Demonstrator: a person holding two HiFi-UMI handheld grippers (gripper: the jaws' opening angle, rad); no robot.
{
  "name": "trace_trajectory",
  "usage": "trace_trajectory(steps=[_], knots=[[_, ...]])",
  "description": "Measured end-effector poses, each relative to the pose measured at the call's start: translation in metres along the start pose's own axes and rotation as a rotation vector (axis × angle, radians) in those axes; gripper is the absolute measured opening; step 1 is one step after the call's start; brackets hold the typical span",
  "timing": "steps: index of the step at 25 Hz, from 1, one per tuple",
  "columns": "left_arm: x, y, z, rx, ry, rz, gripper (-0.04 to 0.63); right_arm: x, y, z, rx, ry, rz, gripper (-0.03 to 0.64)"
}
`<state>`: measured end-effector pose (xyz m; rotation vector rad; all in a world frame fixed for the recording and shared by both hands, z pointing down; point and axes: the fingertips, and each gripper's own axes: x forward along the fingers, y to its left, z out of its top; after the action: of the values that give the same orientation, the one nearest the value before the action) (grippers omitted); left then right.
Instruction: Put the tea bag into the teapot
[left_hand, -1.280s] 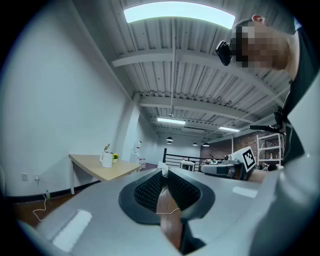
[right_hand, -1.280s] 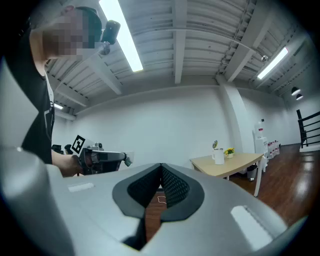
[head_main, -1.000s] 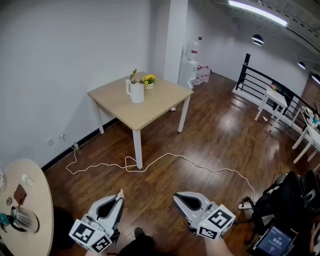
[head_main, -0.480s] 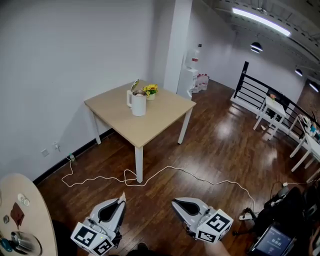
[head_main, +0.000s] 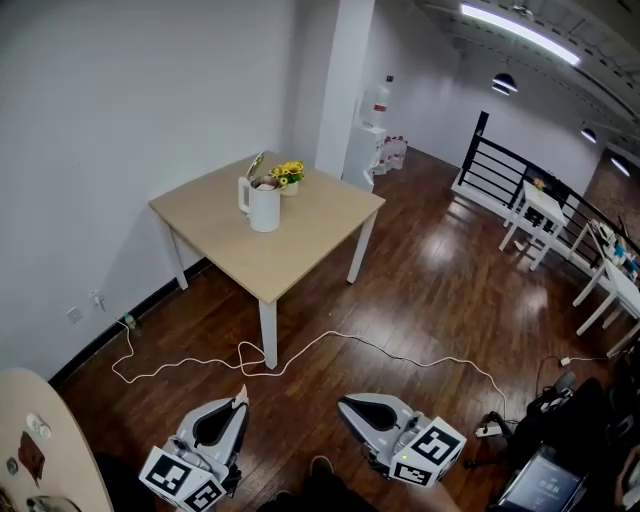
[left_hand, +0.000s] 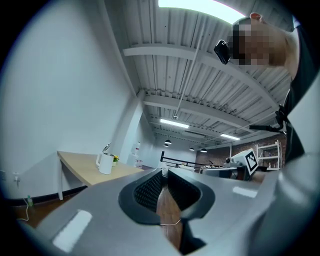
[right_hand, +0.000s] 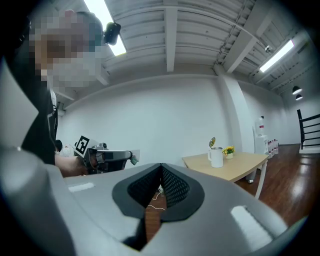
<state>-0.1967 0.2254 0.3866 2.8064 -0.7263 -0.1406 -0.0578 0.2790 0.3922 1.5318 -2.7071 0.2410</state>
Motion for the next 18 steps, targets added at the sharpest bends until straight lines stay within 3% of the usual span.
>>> trace_trajectory(steps=[18], knots=[[0.159, 0.063, 0.030, 0.058, 0.002, 0.050, 0.043, 0.079, -0.158, 0.037, -0.005, -0.041, 0.096, 0.002]])
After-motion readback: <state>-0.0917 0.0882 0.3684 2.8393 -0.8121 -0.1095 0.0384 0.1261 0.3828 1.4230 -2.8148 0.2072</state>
